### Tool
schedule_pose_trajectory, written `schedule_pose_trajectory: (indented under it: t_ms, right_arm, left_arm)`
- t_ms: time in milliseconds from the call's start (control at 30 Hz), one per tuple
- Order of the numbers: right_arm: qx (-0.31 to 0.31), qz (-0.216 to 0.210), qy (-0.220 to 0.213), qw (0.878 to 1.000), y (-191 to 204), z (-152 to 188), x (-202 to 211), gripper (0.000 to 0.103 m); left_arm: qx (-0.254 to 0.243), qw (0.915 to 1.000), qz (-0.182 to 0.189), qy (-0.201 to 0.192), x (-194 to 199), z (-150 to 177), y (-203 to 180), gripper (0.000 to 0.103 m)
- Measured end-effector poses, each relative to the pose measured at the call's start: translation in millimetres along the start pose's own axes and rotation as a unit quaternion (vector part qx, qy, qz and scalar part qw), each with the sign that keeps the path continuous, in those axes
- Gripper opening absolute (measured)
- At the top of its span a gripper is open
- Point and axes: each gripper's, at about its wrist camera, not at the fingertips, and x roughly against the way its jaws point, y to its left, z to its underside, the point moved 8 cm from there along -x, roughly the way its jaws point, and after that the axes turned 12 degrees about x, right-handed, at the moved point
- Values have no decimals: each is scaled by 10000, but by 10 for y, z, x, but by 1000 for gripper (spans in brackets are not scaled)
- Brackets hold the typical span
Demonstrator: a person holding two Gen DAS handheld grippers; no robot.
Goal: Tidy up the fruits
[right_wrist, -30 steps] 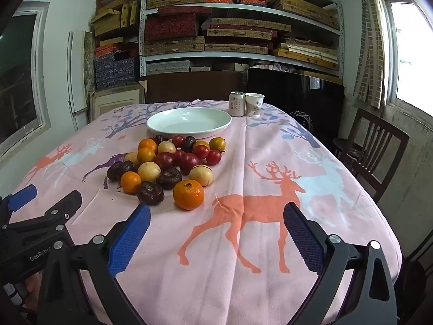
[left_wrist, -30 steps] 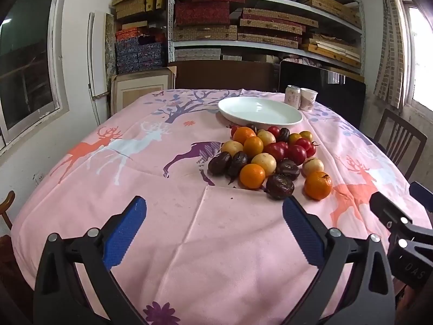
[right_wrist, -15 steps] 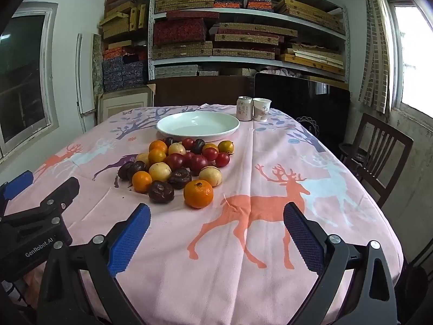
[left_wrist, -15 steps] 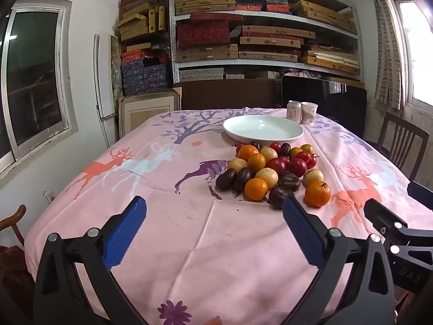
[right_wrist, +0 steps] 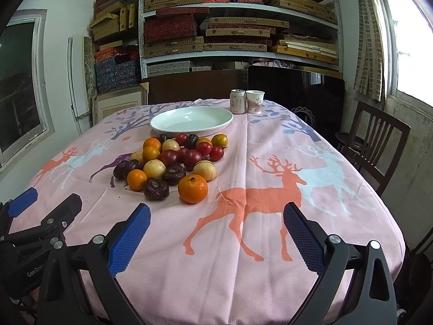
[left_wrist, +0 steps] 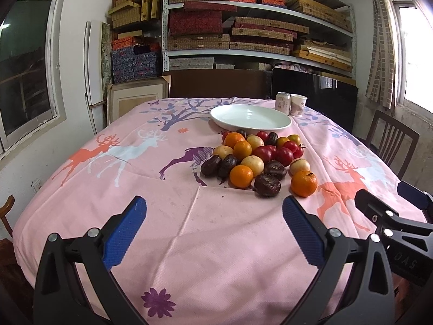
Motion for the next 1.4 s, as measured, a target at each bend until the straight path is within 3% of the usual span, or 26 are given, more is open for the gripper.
schedule_pose_trajectory:
  t_ms: [167,333,467,600,800,1000,1400]
  right_arm:
    - [33,95,-245,9996,-9,-20,32,99]
    - [44,257,-445,9987,-43,-45,57,99]
    - [131,441,-678,9966,-67,-84,101,99]
    - [30,399,-626,9972,-110,-71,72,99]
    - [-19,58,-483,9988,-72,-47,50,99]
    - [148,27,-457,9988,25,-35,35,99]
    - [170,51,-357,9992,5,-7,-3,99]
  left_arm:
    - [-57,9997,-178,-128,32,-15,2,99]
    - [27,10000,-55,-9,14,10,7,99]
    - [-97,9996,8,-278,63,16,-44,99]
    - [-344,9988,23,-349,93,33,-129,99]
    - [51,9993,200,-314,71,-12,-49,99]
    - [-72,9989,-149,-433,54,-21,-4,99]
    - [145,9996,3,-240,5,30,48,99]
